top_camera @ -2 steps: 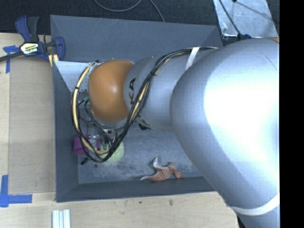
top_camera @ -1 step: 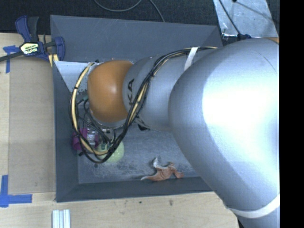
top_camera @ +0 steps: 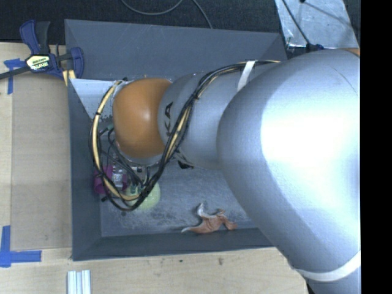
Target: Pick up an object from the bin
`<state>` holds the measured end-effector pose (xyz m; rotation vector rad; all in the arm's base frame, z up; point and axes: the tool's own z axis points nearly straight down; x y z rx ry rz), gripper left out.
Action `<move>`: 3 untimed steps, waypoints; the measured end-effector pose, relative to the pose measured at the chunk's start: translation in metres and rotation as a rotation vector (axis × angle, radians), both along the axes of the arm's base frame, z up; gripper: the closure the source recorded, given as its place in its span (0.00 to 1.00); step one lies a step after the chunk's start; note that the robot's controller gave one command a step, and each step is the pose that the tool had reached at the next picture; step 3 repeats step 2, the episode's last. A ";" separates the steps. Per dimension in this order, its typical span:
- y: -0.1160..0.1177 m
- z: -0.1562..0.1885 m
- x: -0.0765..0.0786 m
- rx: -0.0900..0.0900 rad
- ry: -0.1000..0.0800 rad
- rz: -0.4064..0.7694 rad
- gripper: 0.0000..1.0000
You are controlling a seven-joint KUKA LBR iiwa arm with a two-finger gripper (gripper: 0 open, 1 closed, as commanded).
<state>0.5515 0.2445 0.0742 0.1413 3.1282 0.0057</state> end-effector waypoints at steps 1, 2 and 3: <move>-0.001 0.003 -0.002 -0.002 0.005 0.000 1.00; -0.002 0.021 -0.004 -0.006 0.015 0.000 1.00; -0.002 0.021 -0.004 -0.006 0.015 0.000 1.00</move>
Offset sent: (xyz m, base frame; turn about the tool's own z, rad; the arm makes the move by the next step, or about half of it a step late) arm 0.0000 -0.0001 0.0481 0.0000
